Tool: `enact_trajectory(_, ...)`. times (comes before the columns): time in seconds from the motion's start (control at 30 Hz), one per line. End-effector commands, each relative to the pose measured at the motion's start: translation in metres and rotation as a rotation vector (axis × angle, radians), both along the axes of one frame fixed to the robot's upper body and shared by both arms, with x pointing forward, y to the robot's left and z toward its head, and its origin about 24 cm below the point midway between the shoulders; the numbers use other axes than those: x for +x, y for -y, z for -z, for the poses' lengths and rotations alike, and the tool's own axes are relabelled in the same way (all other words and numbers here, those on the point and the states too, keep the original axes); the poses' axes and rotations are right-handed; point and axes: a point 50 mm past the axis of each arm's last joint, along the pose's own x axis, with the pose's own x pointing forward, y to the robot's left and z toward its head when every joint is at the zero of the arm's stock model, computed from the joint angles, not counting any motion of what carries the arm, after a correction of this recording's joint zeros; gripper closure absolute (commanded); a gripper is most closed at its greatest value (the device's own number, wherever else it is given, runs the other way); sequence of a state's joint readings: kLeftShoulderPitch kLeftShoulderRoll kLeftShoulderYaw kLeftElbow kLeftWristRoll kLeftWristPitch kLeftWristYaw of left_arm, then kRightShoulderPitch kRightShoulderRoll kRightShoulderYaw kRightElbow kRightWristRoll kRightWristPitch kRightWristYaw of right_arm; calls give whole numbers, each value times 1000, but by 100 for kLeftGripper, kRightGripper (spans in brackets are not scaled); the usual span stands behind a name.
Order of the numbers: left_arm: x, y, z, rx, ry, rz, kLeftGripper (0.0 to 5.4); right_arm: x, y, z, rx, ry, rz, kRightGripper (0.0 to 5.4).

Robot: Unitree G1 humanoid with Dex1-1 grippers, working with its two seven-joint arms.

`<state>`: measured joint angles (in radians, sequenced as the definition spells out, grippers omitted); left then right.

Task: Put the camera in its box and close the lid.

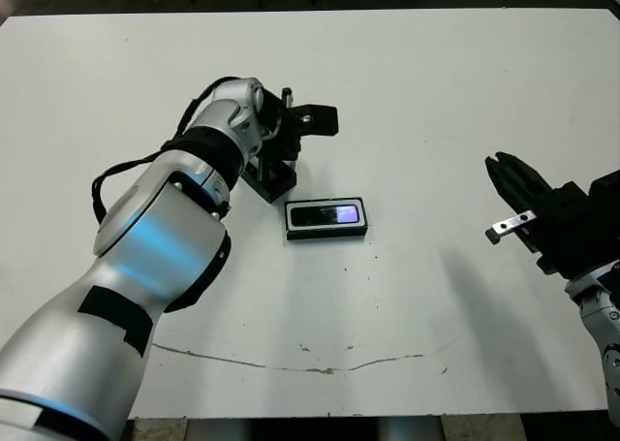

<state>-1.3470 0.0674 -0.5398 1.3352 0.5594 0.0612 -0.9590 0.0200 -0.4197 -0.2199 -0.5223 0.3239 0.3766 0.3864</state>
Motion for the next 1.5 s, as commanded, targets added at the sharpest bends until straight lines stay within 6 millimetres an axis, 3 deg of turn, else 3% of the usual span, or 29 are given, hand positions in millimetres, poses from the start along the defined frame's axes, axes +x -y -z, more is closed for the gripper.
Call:
enact_trajectory(0.03,0,-8,-5,11,-42,3,540,-1,-1,5,5,-25,9,538)
enact_trajectory(0.67,-10,-32,-4,212,-202,127,540,5,-12,6,44,14,-69,538)
enact_trajectory(0.97,-15,-40,1,254,-275,78,540,5,-11,10,47,21,-63,538)
enact_trajectory(1.5,-43,-49,14,351,-441,202,540,5,-16,8,35,-2,-51,538)
